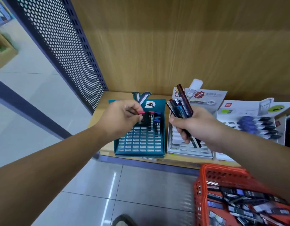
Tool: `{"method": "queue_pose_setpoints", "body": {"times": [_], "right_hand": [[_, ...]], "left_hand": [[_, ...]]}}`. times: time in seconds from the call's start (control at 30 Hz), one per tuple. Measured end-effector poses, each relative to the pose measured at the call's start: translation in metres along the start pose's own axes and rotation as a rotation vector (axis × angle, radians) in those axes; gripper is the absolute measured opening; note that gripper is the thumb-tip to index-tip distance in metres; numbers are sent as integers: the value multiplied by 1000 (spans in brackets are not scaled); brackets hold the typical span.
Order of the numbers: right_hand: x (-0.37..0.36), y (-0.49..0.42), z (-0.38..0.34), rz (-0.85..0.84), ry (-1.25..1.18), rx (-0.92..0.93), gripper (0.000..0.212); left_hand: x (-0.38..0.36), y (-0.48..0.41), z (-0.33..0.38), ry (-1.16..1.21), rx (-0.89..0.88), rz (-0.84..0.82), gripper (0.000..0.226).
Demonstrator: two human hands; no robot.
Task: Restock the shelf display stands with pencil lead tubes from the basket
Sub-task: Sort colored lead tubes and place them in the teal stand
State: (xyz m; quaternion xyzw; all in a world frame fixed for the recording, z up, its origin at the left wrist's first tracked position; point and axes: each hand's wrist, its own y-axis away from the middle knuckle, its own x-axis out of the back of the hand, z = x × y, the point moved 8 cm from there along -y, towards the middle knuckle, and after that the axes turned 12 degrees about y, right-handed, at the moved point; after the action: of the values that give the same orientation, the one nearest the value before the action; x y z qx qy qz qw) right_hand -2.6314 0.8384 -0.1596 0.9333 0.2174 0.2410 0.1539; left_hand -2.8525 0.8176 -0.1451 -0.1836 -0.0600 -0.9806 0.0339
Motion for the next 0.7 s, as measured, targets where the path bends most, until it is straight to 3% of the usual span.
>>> {"method": "queue_pose_setpoints", "body": {"times": [0.17, 0.43, 0.7], "right_hand": [[-12, 2, 2, -8, 7, -15, 17], [-15, -4, 4, -7, -49, -52, 16], [-15, -8, 4, -42, -65, -44, 16]], "left_hand": [[1, 1, -3, 68, 0, 25, 9], [-20, 4, -10, -68, -46, -77, 20], [-10, 0, -13, -15, -45, 4, 14]]}}
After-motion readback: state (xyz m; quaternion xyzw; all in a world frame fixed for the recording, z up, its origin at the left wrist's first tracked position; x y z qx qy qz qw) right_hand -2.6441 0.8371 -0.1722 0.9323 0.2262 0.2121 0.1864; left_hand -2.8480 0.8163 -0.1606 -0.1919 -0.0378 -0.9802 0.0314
